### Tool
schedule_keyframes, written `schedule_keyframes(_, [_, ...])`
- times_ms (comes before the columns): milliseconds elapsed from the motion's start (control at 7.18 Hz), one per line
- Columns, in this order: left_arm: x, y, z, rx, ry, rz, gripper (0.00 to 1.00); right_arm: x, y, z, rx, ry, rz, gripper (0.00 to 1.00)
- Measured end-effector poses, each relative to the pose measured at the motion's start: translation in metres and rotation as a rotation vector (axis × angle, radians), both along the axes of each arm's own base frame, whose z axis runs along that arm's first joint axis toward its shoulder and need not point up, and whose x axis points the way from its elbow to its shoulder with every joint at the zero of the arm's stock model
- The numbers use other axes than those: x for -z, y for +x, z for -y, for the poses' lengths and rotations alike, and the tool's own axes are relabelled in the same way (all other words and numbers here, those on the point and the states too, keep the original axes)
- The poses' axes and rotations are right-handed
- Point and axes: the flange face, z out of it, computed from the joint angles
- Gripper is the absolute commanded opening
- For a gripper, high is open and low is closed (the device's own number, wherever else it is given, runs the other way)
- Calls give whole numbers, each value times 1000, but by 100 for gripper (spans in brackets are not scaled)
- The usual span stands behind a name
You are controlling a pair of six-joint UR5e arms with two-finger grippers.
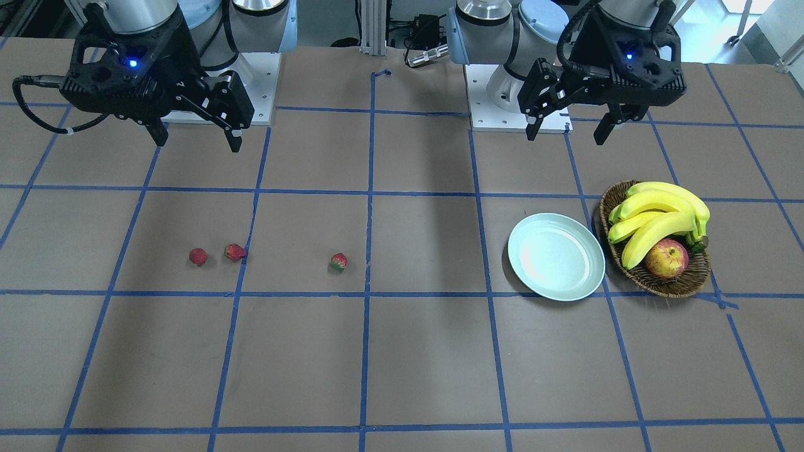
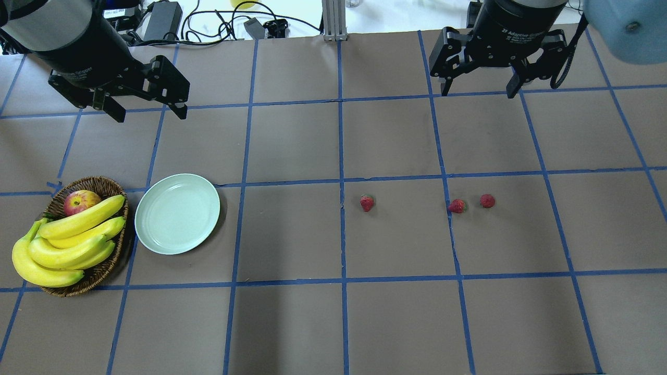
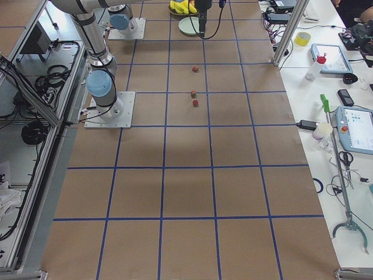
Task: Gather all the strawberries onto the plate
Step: 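Move the left gripper from rest toward the strawberry nearest the plate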
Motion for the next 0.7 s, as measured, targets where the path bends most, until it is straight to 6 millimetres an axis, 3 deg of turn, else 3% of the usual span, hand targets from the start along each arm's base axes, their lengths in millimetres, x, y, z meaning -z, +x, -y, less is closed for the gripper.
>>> schedule_keyframes(696, [5, -12, -2, 23, 6, 28, 100, 3, -1, 1, -2, 5, -6, 100])
